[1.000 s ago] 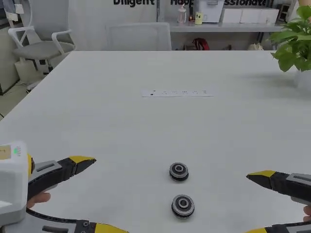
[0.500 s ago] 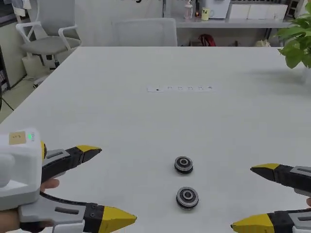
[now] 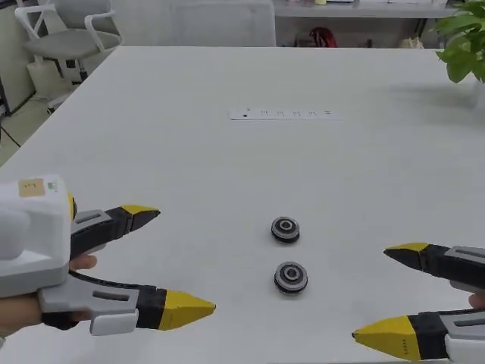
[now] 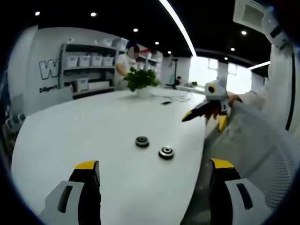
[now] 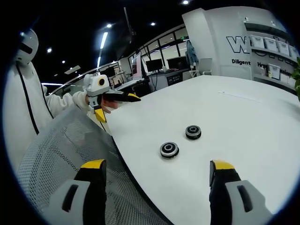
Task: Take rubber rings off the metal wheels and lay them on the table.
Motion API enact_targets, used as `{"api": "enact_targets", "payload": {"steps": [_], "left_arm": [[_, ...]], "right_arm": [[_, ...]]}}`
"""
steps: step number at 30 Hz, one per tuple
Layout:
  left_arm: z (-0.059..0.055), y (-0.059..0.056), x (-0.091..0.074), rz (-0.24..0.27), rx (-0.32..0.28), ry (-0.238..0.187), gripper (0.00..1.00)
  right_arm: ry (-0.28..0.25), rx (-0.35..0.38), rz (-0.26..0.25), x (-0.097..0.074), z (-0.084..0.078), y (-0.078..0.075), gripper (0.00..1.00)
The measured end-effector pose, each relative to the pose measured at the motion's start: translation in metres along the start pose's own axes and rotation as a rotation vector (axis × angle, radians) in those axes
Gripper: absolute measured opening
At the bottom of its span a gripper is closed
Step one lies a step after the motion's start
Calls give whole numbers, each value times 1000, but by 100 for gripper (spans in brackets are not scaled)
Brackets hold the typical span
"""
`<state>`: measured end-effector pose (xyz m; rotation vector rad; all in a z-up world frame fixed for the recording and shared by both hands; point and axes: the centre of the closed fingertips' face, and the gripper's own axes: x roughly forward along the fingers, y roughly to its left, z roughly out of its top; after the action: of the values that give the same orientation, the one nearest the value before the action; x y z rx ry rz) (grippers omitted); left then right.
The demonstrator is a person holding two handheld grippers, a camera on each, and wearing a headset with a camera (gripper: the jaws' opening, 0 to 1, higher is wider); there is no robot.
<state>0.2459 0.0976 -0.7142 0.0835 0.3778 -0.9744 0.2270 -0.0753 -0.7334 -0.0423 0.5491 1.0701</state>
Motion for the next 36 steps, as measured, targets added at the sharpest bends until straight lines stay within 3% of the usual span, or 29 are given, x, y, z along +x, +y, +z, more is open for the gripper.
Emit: {"api": "enact_targets", "payload": {"steps": [19,36], "left_arm": [[-5,-7,3,-35,-12,12,98],[-5,-4,1,-35,2,17,98]], "right_arm": [[25,43,-4,1,-6,-3,88],[34,28,-1,2,-4,-11,88]]}}
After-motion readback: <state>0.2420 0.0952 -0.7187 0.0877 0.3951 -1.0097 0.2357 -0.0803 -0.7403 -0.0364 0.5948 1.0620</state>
